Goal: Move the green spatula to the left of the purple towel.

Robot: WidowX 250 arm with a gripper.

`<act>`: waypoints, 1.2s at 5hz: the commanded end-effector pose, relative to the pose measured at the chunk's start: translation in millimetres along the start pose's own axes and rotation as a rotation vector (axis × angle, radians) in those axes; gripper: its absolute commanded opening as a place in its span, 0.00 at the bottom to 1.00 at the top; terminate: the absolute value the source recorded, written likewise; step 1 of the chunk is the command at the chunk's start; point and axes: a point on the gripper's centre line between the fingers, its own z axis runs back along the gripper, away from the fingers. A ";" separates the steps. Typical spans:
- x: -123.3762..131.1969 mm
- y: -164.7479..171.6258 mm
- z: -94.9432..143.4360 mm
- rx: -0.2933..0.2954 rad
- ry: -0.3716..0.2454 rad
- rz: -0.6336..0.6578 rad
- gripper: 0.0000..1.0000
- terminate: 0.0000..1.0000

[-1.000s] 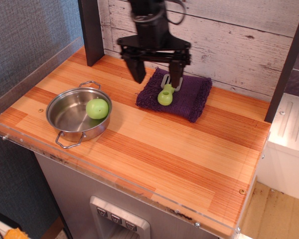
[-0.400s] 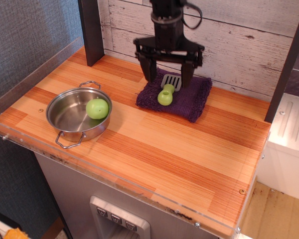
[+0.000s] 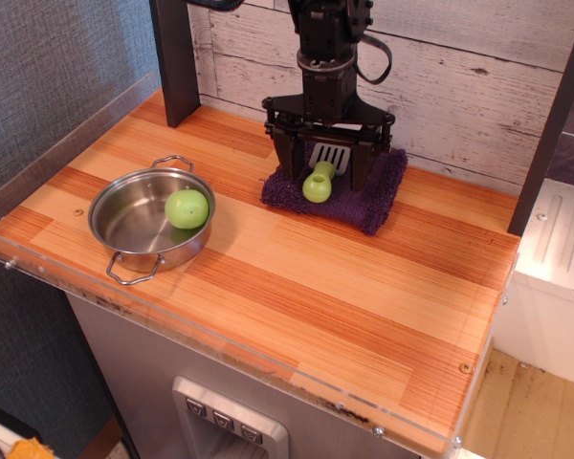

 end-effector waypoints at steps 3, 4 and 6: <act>14.5 3.8 27.1 -0.002 -0.051 -0.040 0.00 0.00; 26.5 29.8 53.0 0.020 -0.111 -0.019 0.00 0.00; 35.2 83.0 35.2 0.074 -0.058 -0.042 0.00 0.00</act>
